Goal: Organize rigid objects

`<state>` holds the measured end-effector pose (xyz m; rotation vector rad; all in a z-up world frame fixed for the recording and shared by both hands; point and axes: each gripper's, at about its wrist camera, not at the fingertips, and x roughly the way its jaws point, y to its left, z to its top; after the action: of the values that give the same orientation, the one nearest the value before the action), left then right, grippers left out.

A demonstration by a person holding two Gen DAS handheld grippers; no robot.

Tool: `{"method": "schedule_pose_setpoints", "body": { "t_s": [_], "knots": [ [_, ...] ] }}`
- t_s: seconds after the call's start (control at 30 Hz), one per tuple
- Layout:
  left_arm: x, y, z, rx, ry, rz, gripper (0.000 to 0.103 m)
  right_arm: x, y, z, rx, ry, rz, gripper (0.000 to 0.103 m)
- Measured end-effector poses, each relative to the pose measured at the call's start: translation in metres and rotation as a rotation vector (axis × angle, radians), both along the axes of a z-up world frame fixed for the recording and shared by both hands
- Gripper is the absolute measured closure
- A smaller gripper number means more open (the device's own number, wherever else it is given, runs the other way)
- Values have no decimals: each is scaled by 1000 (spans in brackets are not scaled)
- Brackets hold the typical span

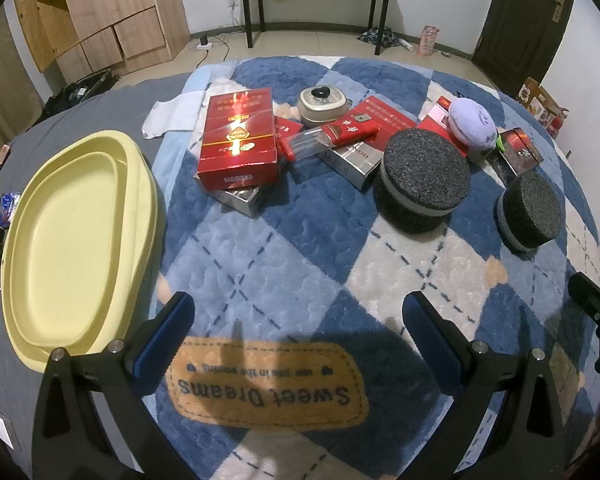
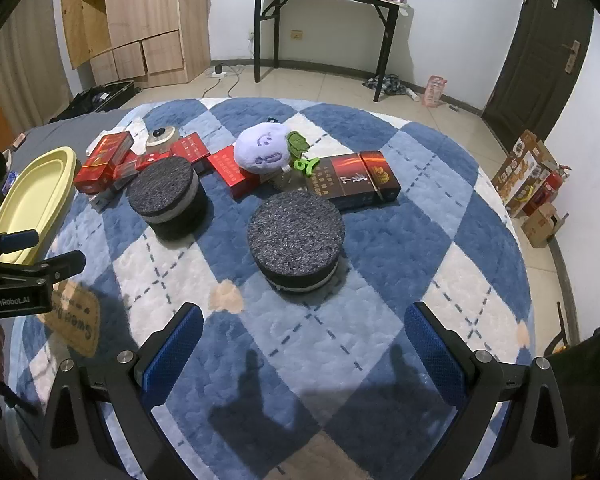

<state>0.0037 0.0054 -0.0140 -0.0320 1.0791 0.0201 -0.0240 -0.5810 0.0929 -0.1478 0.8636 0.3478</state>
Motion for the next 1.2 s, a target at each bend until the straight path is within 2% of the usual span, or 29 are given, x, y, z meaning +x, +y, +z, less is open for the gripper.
{"method": "schedule_pose_setpoints", "body": {
  "t_s": [1.2],
  "knots": [
    [3,3,-3,25,6,12,0,5,1,-8,1,20,-5,0]
  ]
}}
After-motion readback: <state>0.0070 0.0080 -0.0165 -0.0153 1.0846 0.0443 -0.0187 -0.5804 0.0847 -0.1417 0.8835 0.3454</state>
